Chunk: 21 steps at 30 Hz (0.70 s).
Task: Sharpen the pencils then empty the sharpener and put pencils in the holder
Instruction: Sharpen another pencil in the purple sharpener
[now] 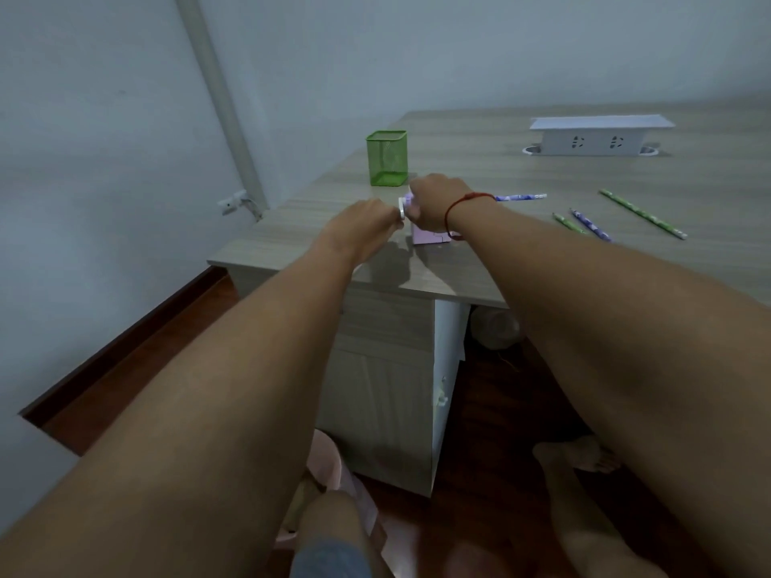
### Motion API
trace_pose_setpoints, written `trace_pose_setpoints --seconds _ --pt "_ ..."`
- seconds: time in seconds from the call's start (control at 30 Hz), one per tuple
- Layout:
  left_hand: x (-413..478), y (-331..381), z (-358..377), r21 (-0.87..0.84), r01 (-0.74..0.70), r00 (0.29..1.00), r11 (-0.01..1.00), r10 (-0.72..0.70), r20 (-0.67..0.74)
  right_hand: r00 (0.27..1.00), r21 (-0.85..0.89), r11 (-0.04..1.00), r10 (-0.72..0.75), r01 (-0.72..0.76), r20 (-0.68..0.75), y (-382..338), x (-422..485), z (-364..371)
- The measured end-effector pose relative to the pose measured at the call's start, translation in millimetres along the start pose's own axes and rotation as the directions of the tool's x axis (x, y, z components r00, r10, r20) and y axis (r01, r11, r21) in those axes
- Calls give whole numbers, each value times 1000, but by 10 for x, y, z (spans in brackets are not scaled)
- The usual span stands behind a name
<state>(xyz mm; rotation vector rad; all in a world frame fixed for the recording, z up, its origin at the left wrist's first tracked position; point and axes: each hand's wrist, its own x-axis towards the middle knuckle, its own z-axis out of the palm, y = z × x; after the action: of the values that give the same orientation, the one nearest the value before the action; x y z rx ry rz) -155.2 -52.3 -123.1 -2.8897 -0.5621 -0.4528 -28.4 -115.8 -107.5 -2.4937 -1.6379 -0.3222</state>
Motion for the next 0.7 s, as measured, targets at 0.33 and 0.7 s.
trace_pose_setpoints --seconds 0.33,0.7 --pt "47 -116 286 -31 97 985 995 -91 148 995 35 995 -89 90 -45 -36 7 61" --pt "562 -413 212 200 -92 987 975 62 151 993 27 995 -95 97 -67 90 81 177"
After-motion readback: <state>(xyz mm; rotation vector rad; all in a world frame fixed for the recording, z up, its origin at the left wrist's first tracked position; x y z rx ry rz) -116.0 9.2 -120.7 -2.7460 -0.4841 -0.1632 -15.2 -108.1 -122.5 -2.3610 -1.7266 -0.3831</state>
